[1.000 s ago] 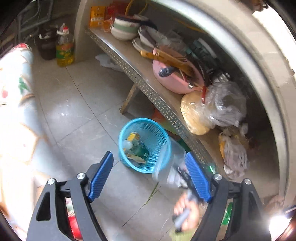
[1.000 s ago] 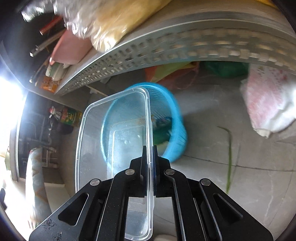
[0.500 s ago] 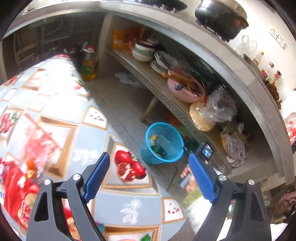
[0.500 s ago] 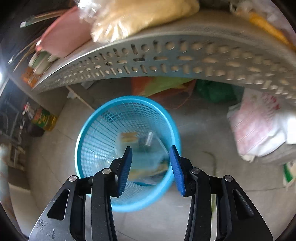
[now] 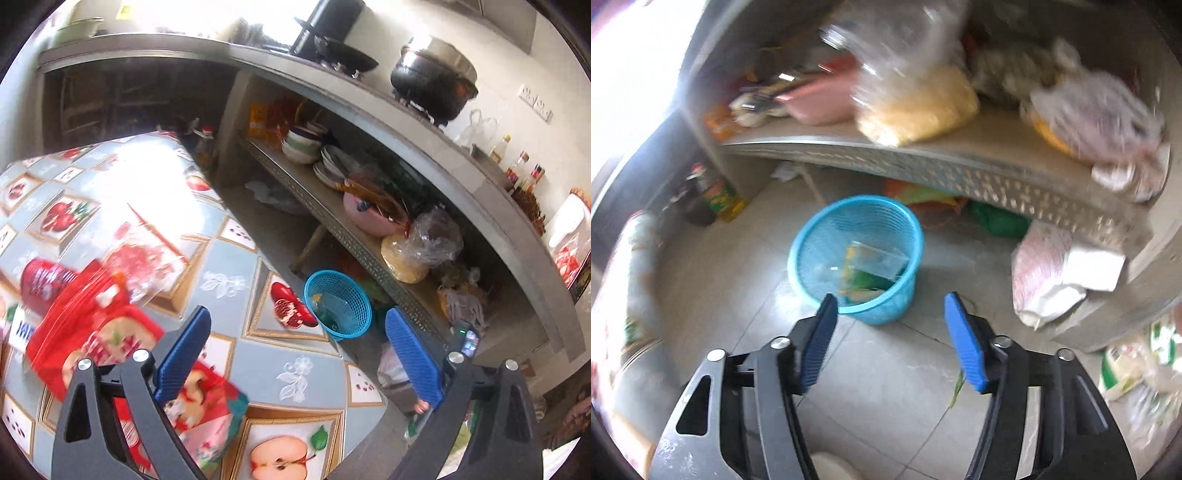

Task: Collect trash
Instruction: 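Move both tools back toward the table, then grasp the red snack bag with the left tool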

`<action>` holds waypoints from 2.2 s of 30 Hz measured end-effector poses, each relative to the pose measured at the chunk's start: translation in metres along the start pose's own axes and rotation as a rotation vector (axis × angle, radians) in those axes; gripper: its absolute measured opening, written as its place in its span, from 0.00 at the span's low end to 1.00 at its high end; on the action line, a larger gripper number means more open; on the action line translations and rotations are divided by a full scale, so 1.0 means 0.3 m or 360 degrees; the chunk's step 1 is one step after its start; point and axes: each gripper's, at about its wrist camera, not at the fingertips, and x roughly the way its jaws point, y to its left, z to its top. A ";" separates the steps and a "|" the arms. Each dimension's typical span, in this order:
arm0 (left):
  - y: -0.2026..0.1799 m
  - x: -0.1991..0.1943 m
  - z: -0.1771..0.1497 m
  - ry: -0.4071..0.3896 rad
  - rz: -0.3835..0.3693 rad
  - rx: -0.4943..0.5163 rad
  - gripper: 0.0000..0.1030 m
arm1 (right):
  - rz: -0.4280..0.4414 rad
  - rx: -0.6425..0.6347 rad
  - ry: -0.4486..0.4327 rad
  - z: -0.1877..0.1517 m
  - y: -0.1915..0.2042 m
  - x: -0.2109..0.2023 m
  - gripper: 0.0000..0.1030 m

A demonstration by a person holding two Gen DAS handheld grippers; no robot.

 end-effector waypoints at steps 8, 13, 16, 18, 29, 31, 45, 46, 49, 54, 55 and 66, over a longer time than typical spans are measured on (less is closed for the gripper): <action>0.133 -0.141 -0.101 -0.0129 0.0138 -0.0130 0.94 | 0.0167 -0.0199 -0.0140 0.048 0.173 -0.256 0.78; 0.205 -0.222 -0.173 -0.0190 0.0249 -0.0181 0.94 | 0.0190 -0.0277 -0.0214 0.031 0.326 -0.359 0.93; 0.254 -0.273 -0.214 -0.0226 0.0304 -0.0244 0.94 | 0.0204 -0.0352 -0.0209 0.011 0.411 -0.396 0.93; 0.286 -0.305 -0.240 -0.0241 0.0335 -0.0283 0.94 | 0.0205 -0.0421 -0.0221 -0.014 0.471 -0.426 0.93; 0.422 -0.423 -0.382 -0.0318 0.0523 -0.0398 0.95 | 0.0408 -0.0956 -0.0121 -0.189 0.743 -0.477 0.93; 0.439 -0.423 -0.396 -0.0308 0.0491 -0.0404 0.95 | 0.0544 -0.0976 -0.0104 -0.209 0.766 -0.495 0.93; 0.470 -0.230 -0.431 -0.0234 0.0194 -0.0453 0.94 | 0.0952 -0.1012 0.0094 -0.309 0.966 -0.446 0.81; 0.474 -0.218 -0.426 -0.0231 0.0188 -0.0460 0.94 | 0.0960 -0.1023 0.0124 -0.319 0.984 -0.430 0.77; 0.503 -0.180 -0.405 -0.0217 0.0144 -0.0522 0.94 | 0.0966 -0.1031 0.0187 -0.339 1.011 -0.392 0.68; 0.579 -0.113 -0.380 -0.0165 0.0048 -0.0690 0.81 | 0.0965 -0.1032 0.0277 -0.365 1.035 -0.338 0.54; 0.592 -0.103 -0.378 -0.0156 0.0028 -0.0723 0.80 | 0.0964 -0.1035 0.0286 -0.367 1.037 -0.332 0.51; 0.647 -0.052 -0.384 -0.0124 -0.0136 -0.0909 0.47 | 0.0991 -0.1057 0.0343 -0.384 1.033 -0.308 0.38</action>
